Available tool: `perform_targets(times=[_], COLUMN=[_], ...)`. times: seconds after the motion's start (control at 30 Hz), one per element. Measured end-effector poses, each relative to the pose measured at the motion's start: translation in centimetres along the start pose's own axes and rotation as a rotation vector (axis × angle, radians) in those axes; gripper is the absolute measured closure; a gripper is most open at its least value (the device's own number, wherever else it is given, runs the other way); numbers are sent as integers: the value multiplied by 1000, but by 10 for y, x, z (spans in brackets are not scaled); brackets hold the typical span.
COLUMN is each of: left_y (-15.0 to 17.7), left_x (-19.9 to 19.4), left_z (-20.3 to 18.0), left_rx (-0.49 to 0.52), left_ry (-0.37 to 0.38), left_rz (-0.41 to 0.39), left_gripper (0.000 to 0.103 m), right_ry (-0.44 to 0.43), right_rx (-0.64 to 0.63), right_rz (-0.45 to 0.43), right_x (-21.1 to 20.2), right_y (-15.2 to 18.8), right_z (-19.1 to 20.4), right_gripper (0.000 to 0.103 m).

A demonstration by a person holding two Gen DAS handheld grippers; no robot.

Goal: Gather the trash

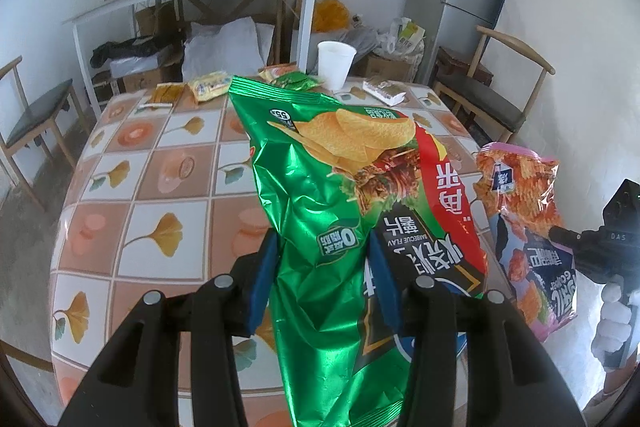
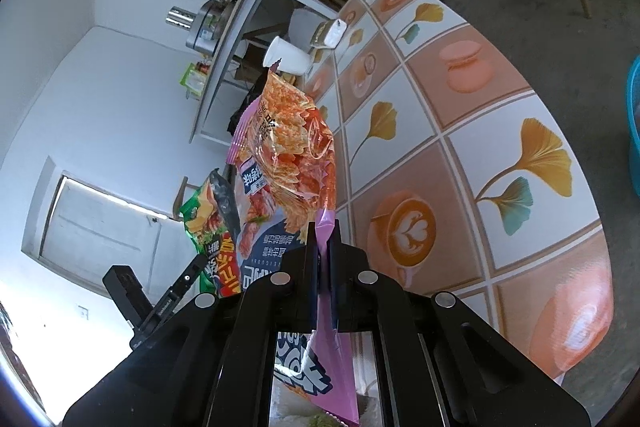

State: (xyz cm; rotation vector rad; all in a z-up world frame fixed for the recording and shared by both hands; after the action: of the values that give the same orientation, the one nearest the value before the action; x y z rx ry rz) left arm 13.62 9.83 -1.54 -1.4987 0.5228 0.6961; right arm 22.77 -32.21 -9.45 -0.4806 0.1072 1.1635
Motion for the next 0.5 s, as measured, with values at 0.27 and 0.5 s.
perform_targets(times=[0.27, 0.5], left_y=[-9, -15], left_x=[-8, -14], left_z=[-20, -32], left_rx=[36, 61], left_ry=[-2, -9], left_rz=[-32, -59], left_gripper=[59, 59], right_ry=[-14, -31], right_rx=[2, 12], right_rz=[-16, -43], right_x=[-9, -24], right_y=[1, 2], right_z=[-2, -7], right_gripper=[100, 100])
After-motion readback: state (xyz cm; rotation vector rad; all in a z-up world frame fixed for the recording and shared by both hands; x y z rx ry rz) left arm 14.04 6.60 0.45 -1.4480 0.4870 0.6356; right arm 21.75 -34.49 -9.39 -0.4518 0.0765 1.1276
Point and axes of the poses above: each gripper's, at about its wrist camera, not at the fingertips, and x roughly the way its jaws point, z to its left, y to its underside, the point moved 2 cm from there along x, roughly the way its jaws point, and after that the axes turned 11 degrees about -y, right-handed, at the moved point
